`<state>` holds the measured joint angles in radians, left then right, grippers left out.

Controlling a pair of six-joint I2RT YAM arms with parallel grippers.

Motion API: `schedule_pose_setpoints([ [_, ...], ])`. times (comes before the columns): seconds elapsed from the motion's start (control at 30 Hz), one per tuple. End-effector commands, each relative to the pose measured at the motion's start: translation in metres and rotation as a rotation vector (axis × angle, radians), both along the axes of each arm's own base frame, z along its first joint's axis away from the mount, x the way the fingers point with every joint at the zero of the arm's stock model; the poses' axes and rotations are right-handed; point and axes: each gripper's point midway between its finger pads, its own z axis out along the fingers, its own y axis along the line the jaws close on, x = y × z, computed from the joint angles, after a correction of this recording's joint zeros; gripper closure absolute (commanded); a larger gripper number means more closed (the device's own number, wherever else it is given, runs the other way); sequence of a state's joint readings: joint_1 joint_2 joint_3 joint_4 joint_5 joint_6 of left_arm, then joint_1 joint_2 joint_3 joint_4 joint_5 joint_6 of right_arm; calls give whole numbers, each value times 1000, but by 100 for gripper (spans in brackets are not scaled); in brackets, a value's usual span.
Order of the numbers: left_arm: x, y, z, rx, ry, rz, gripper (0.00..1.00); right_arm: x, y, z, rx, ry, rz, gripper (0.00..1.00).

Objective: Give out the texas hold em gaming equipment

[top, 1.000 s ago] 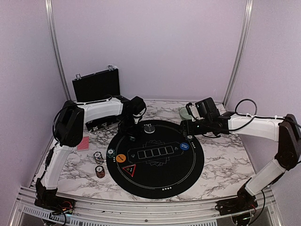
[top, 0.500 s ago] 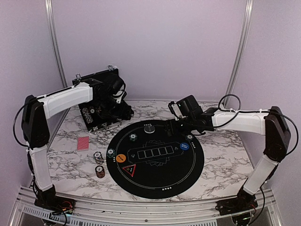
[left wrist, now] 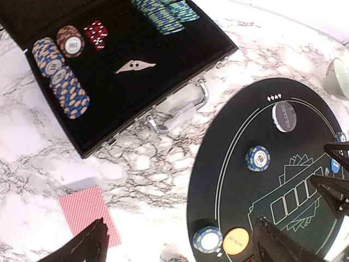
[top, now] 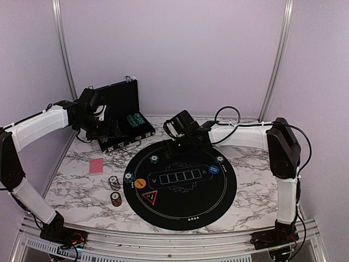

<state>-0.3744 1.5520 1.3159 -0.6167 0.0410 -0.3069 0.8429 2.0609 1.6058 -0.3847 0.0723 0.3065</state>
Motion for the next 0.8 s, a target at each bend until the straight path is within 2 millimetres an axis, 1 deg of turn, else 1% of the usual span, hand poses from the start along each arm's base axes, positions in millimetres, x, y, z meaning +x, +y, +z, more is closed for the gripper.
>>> schedule_pose_setpoints([
  [0.0, -1, 11, 10, -41, -60, 12, 7, 4, 20, -7, -33, 11, 31, 27],
  [0.07, -3, 15, 10, -53, -74, 21, 7, 8, 30, -7, -30, 11, 40, 27],
  [0.13, -4, 19, 12, -60, -94, 27, 7, 9, 37, -17, -48, 21, 47, 27],
  [0.17, -5, 20, 11, -62, -98, 27, 7, 10, 39, -16, -52, 19, 50, 27],
  [0.2, -6, 21, 11, -62, -102, 22, 7, 11, 41, -23, -65, 25, 51, 27],
  [0.33, -8, 22, 7, -57, -96, 9, 7, 13, 52, -35, -93, 30, 61, 27],
  [0.5, -9, 22, 3, -61, -93, 3, 7, 16, 58, -49, -126, 33, 60, 27],
  [0.63, -10, 22, -1, -66, -86, -2, 7, 18, 64, -55, -137, 31, 64, 27],
  [0.77, -10, 22, -3, -70, -84, -2, 7, 19, 65, -62, -154, 33, 61, 28],
])
